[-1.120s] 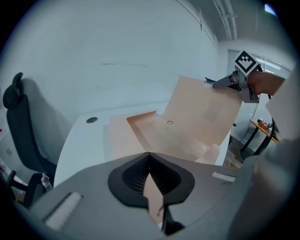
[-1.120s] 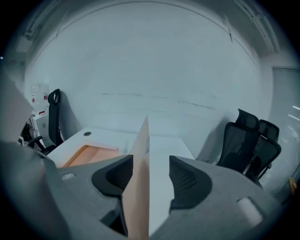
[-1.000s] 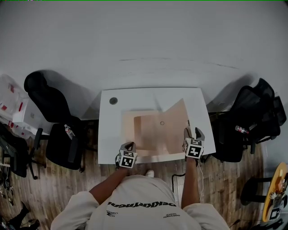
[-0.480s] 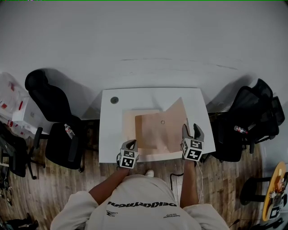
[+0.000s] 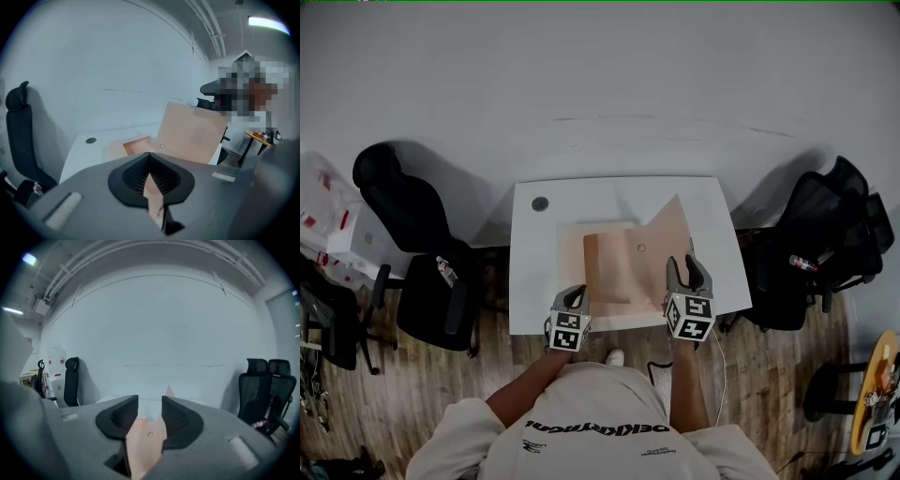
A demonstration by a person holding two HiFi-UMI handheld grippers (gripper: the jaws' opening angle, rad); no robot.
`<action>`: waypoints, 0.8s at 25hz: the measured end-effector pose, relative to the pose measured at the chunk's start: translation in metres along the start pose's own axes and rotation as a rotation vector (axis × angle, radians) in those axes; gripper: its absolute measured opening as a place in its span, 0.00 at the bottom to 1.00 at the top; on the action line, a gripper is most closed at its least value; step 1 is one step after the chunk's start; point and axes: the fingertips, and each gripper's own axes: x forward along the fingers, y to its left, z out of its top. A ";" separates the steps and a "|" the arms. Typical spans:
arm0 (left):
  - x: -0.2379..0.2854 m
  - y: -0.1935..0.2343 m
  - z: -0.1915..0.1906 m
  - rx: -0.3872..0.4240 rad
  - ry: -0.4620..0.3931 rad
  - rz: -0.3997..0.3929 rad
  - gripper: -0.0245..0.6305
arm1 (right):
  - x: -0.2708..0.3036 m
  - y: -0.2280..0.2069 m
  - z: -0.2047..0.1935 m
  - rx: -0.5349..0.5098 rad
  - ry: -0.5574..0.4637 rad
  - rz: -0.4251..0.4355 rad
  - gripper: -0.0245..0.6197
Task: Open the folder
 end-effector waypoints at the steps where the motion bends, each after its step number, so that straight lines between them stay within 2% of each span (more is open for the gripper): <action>1: -0.003 -0.002 0.004 -0.005 -0.011 -0.001 0.03 | -0.001 0.005 -0.001 0.005 -0.002 0.013 0.27; 5: -0.013 -0.008 0.021 -0.006 -0.066 -0.004 0.03 | -0.007 0.028 -0.007 0.021 -0.011 0.062 0.19; 12: -0.027 -0.022 0.036 0.006 -0.121 -0.018 0.03 | -0.019 0.051 -0.012 0.044 -0.031 0.090 0.04; 20: -0.043 -0.032 0.048 -0.003 -0.171 -0.019 0.03 | -0.030 0.076 -0.027 0.063 -0.026 0.164 0.04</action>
